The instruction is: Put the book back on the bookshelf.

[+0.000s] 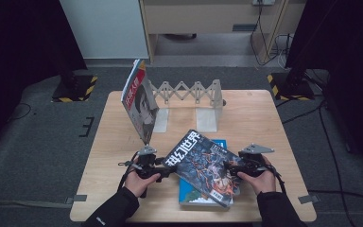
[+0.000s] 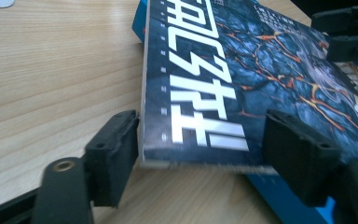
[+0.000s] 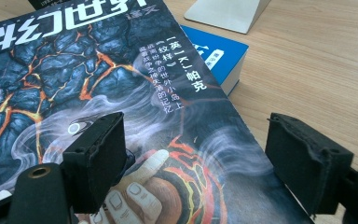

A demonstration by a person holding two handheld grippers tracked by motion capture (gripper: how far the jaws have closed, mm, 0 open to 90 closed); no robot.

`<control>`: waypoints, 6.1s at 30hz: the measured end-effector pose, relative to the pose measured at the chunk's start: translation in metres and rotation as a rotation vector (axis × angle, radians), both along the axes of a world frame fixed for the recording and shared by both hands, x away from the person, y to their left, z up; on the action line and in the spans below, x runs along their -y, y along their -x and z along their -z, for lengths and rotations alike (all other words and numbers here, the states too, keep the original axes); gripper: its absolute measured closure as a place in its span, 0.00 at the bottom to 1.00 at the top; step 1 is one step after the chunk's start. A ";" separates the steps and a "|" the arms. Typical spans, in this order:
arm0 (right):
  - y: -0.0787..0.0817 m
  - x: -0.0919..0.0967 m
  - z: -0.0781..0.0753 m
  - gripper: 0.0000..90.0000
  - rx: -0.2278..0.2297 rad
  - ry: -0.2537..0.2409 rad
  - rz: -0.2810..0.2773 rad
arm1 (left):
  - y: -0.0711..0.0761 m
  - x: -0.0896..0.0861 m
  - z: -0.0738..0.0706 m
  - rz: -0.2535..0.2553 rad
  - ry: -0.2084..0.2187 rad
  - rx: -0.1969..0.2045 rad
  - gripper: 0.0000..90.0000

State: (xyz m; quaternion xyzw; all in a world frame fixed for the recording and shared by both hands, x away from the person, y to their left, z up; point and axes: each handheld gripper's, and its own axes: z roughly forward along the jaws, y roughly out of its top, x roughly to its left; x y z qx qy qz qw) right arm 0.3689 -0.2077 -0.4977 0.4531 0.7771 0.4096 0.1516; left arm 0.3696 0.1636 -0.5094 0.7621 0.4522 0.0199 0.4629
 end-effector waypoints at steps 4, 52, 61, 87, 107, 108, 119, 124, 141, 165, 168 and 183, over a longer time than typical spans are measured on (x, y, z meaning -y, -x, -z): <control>0.000 0.000 0.000 0.23 0.001 0.000 0.001 | -0.009 0.005 0.007 0.006 0.052 -0.026 0.27; -0.002 0.003 0.005 0.21 -0.003 -0.048 0.018 | -0.016 0.004 -0.025 0.008 0.242 -0.191 0.69; -0.003 0.011 0.002 0.24 0.000 -0.043 0.045 | -0.015 -0.005 -0.048 -0.042 0.274 -0.226 0.77; -0.010 0.058 0.009 0.24 -0.020 0.091 0.198 | -0.020 -0.014 -0.112 -0.081 0.404 -0.142 0.91; -0.016 0.070 0.027 0.22 -0.106 0.198 0.216 | -0.017 -0.019 -0.162 -0.107 0.404 0.053 0.91; -0.016 0.070 0.027 0.22 -0.109 0.199 0.217 | -0.017 -0.020 -0.165 -0.109 0.399 0.067 0.91; -0.016 0.071 0.032 0.16 -0.108 0.199 0.220 | -0.014 -0.031 -0.190 -0.164 0.363 0.180 0.91; -0.016 0.070 0.034 0.13 -0.098 0.195 0.234 | -0.013 -0.042 -0.202 -0.185 0.355 0.211 0.91; -0.013 0.070 0.041 0.07 -0.039 0.163 0.247 | -0.018 -0.069 -0.233 -0.290 0.279 0.300 0.91; -0.012 0.070 0.041 0.06 -0.040 0.156 0.248 | -0.052 -0.077 -0.238 -0.445 0.141 0.364 0.91; -0.012 0.070 0.041 0.06 -0.040 0.156 0.248 | -0.056 -0.074 -0.235 -0.459 0.111 0.374 0.91; -0.013 0.070 0.041 0.05 -0.041 0.159 0.243 | -0.070 -0.062 -0.211 -0.483 0.049 0.372 0.91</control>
